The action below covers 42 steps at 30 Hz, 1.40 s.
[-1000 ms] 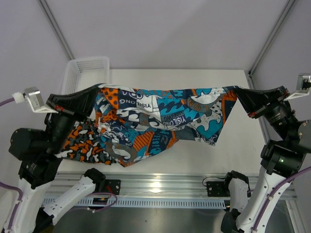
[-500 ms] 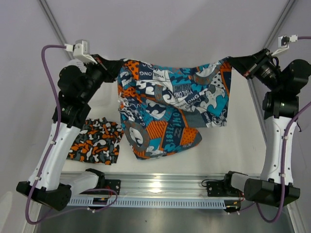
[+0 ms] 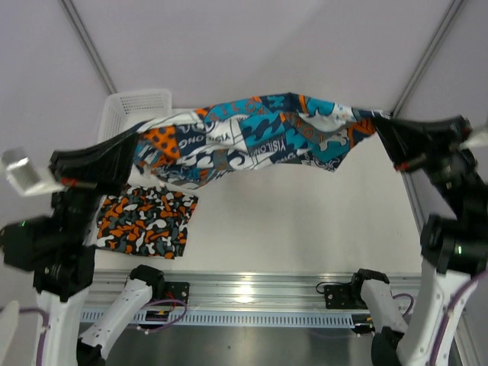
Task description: Fold and stack the shorts
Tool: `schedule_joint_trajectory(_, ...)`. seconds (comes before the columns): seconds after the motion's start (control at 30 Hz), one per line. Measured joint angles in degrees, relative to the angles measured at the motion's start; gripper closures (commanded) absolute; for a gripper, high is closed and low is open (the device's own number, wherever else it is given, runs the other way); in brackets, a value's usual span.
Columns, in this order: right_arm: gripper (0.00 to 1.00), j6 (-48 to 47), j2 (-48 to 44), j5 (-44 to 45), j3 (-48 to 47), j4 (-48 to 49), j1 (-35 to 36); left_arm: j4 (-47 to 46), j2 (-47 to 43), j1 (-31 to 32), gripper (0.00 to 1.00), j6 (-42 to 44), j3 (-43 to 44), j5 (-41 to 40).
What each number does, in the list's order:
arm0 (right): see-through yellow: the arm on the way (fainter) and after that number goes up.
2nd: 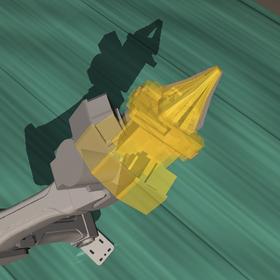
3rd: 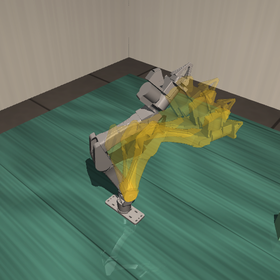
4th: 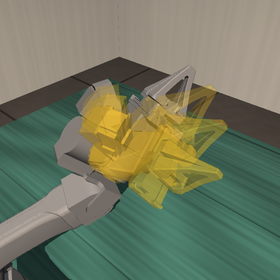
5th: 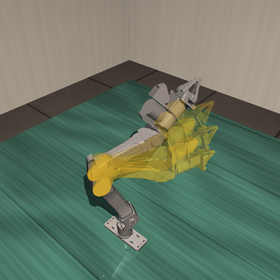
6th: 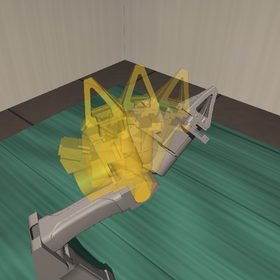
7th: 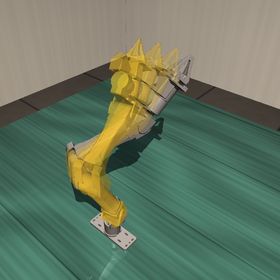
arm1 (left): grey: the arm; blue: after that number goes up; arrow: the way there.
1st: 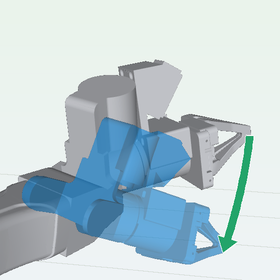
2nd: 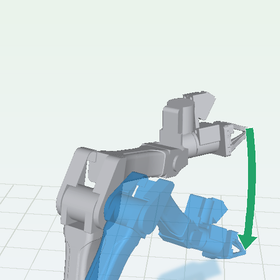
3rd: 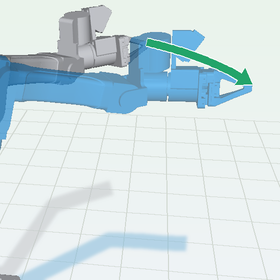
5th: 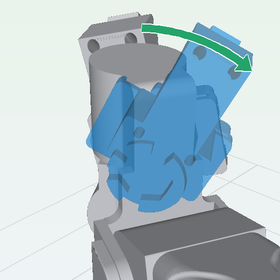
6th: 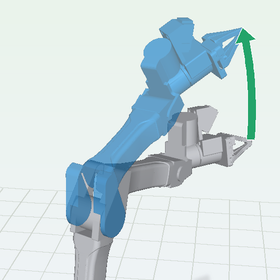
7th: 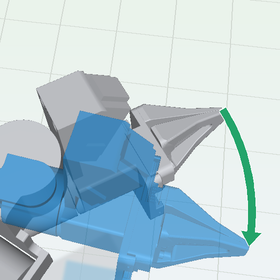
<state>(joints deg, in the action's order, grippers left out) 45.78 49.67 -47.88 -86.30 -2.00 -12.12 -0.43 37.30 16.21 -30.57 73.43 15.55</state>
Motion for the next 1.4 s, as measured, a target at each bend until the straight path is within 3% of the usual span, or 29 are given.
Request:
schedule_joint_trajectory(0.13, 1.0, -3.3, -13.0, 2.9, -0.5, -1.0, 0.1, -6.9, -9.6, 0.0, 1.0, -0.9, -5.1, 1.1)
schedule_joint_trajectory(0.27, 1.0, -5.7, -18.7, 4.3, -6.2, -2.1, 0.1, -9.0, -11.4, 0.0, 1.0, -0.9, -6.2, 1.7)
schedule_joint_trajectory(0.4, 1.0, -7.3, -15.4, 5.2, -15.4, -5.9, 0.1, -6.5, -6.0, 0.0, 1.0, -0.9, -0.4, 1.5)
schedule_joint_trajectory(0.5, 1.0, -7.3, -6.6, 4.9, -24.4, -8.6, -0.2, -1.9, 2.6, 0.0, 1.0, -0.9, 10.0, 1.0)
schedule_joint_trajectory(0.6, 1.0, -5.5, 1.7, 3.7, -24.8, -8.6, -0.3, -1.9, 11.3, 0.0, 1.0, -0.9, 15.7, 1.2)
schedule_joint_trajectory(0.73, 1.0, -3.0, 8.7, 3.5, -5.4, -7.3, -0.5, -3.0, 17.7, 0.0, 1.0, -0.9, 7.1, 1.0)
schedule_joint_trajectory(0.83, 1.0, -1.3, 12.7, 4.8, 13.8, -7.8, -1.3, -6.0, 22.0, 0.0, 1.0, -1.0, -5.8, 0.8)
schedule_joint_trajectory(1.0, 1.0, 0.9, 5.9, 7.8, 39.1, -9.0, -1.9, -11.7, 25.0, 0.0, 1.0, -2.0, -30.8, -0.3)
schedule_joint_trajectory(1.17, 1.0, 1.3, -4.0, 10.8, 48.9, -0.5, -2.0, -22.1, 27.0, 0.1, 1.0, -2.4, -41.2, -2.4)
schedule_joint_trajectory(1.4, 1.0, 0.5, 8.8, 13.2, 50.0, 12.2, -2.0, -32.8, 40.9, 0.2, 1.0, -1.6, -36.1, -3.7)
